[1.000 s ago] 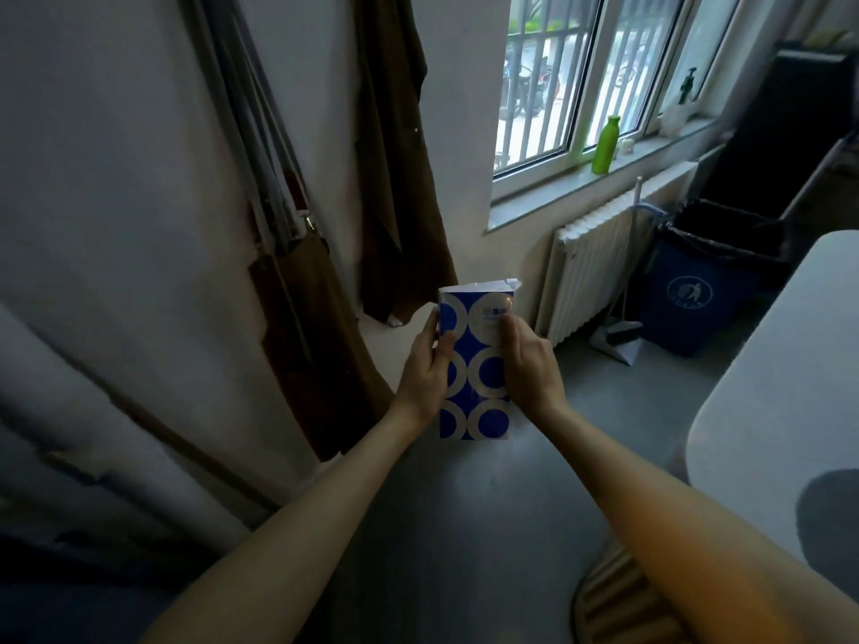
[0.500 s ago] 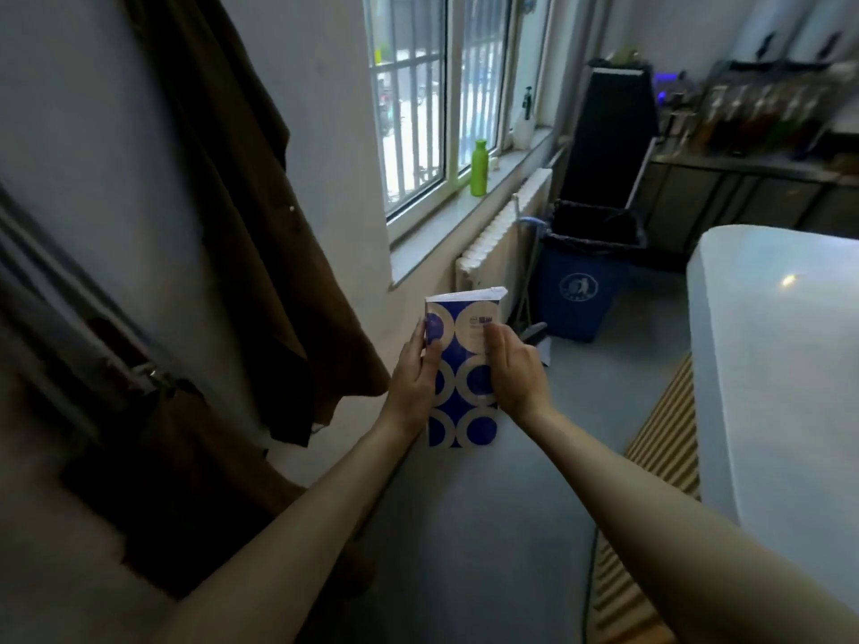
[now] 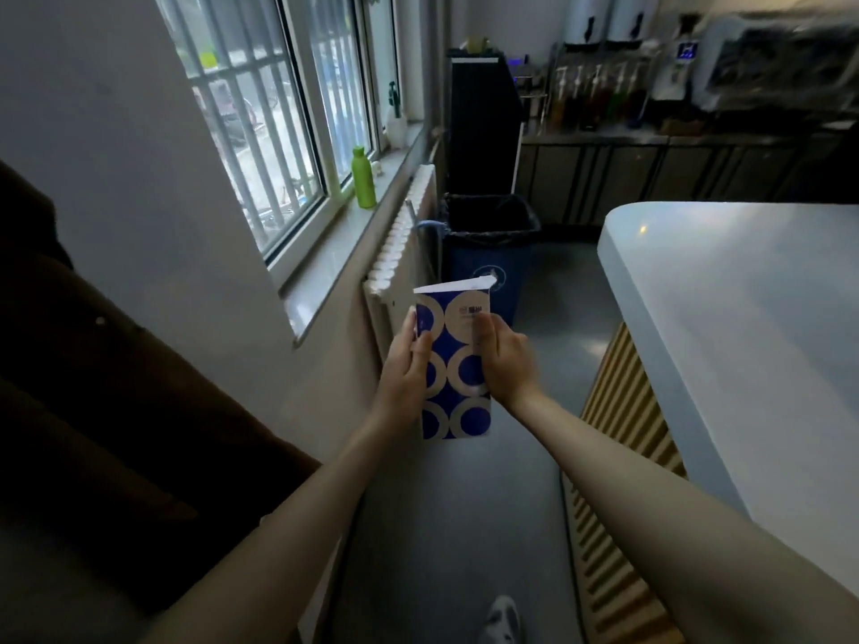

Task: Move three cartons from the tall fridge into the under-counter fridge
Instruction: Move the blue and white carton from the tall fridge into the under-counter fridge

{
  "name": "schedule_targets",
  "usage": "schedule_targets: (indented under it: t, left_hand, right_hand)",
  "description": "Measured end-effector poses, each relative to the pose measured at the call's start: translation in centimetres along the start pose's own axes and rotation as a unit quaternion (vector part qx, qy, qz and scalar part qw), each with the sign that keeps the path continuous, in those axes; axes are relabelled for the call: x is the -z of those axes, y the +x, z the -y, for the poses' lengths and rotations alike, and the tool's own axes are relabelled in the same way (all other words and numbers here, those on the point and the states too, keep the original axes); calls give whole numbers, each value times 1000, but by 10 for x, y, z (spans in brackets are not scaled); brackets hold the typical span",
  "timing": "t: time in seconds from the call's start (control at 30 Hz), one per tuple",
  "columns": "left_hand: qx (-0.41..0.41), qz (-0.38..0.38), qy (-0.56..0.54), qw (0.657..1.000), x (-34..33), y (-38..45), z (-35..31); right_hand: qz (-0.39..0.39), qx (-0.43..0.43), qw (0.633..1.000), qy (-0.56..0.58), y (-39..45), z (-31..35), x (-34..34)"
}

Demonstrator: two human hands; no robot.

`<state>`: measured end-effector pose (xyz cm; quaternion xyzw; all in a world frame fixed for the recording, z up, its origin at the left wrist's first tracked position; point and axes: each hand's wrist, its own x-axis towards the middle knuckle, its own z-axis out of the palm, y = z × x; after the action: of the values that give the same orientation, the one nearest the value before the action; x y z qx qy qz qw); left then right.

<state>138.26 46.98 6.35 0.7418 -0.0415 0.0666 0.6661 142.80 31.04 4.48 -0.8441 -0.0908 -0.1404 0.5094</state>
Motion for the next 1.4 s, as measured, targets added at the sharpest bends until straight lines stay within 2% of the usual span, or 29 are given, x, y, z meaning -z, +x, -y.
schedule_targets:
  t: [0.3,0.77,1.4]
  left_hand:
    - [17,13,7,1000,-49,135,20]
    - [-16,23,25,999,-124,334,39]
    - [-31,179,-38,983,-190,647,83]
  right_hand:
    - [0,-18,1000,0,127,-70,15]
    - [-3,-29,1000,-4,309,-145,55]
    - [-134,-114,981,-87,563,-237,69]
